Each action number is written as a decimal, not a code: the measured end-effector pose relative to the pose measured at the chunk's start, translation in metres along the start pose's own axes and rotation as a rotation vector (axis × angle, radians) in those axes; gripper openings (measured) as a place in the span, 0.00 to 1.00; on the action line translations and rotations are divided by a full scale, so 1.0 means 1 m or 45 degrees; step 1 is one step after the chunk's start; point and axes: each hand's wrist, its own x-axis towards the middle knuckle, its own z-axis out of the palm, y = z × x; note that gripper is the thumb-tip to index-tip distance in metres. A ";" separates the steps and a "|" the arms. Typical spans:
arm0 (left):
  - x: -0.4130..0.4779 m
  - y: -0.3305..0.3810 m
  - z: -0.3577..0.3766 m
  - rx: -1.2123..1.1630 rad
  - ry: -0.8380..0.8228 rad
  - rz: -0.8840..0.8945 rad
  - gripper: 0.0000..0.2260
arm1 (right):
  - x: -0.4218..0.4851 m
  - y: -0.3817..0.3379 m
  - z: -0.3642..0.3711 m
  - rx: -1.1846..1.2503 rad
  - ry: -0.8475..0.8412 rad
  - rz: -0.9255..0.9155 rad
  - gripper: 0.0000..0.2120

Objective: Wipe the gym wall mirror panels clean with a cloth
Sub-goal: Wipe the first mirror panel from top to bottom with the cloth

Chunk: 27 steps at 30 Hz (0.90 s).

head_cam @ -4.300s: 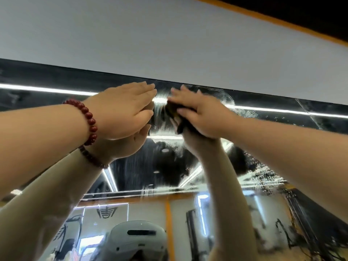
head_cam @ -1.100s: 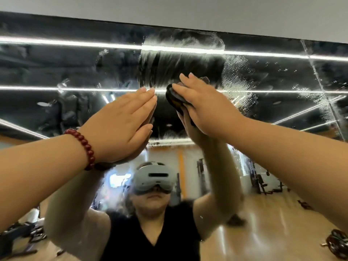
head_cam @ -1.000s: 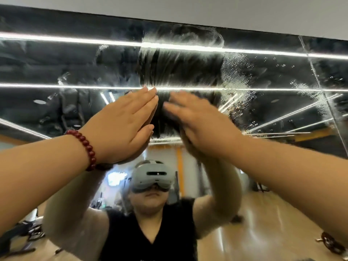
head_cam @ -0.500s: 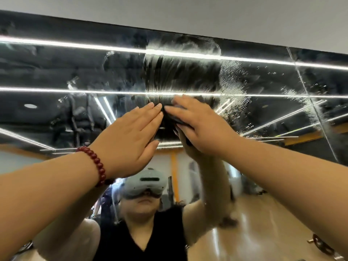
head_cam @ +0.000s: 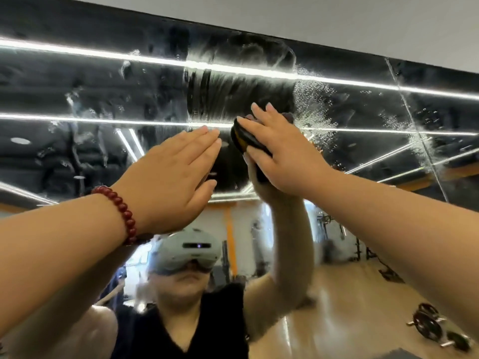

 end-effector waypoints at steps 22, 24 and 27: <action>0.076 0.021 -0.016 -0.032 0.140 -0.326 0.36 | 0.018 0.052 -0.018 0.177 -0.014 0.008 0.26; 0.094 0.037 -0.022 -0.061 0.129 -0.500 0.38 | 0.020 0.050 -0.017 0.194 0.032 0.041 0.30; 0.118 0.053 -0.024 -0.109 0.154 -0.726 0.29 | 0.020 0.052 -0.018 0.248 0.047 0.048 0.30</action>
